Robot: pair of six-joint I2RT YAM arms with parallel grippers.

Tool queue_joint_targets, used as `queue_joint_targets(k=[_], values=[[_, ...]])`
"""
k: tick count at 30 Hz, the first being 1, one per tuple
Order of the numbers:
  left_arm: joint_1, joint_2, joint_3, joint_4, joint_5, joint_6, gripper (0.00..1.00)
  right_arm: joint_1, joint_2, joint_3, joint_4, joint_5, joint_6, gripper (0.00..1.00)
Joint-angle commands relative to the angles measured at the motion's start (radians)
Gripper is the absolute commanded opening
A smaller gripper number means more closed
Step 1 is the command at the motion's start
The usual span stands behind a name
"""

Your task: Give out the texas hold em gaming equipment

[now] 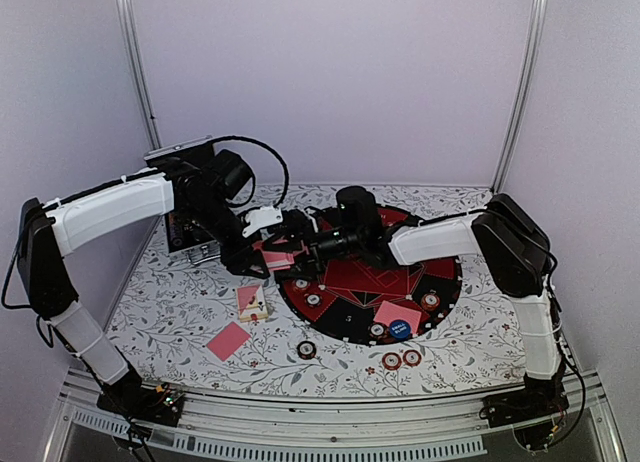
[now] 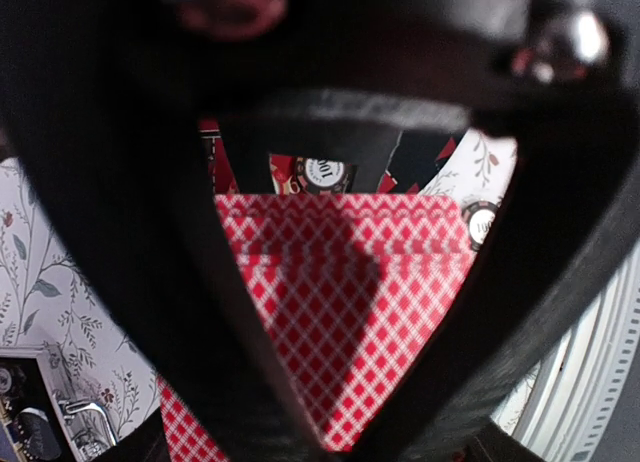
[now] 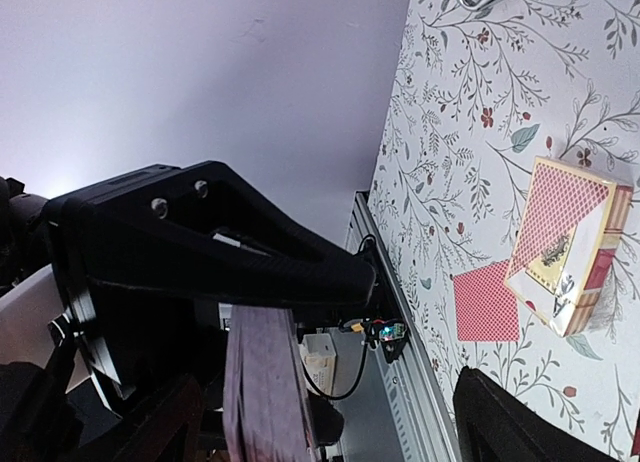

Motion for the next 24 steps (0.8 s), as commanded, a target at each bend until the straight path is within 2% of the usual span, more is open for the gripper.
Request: queue_joint_targets(k=[1,9,17,24], values=[[-0.011,-0.018,-0.001,0.021,0.001,0.01,0.0,0.023,0.056,0.056,0.021,-0.018,0.025,0.89],[-0.011,-0.019,-0.001,0.021,0.008,0.015,0.0,0.026,0.097,0.079,0.028,-0.031,0.046,0.86],[-0.01,-0.026,-0.002,0.016,0.002,0.018,0.0,-0.014,0.061,0.0,0.069,-0.026,0.058,0.7],[-0.01,-0.023,-0.001,0.015,0.002,0.018,0.0,-0.026,0.029,-0.045,0.078,-0.033,0.057,0.63]])
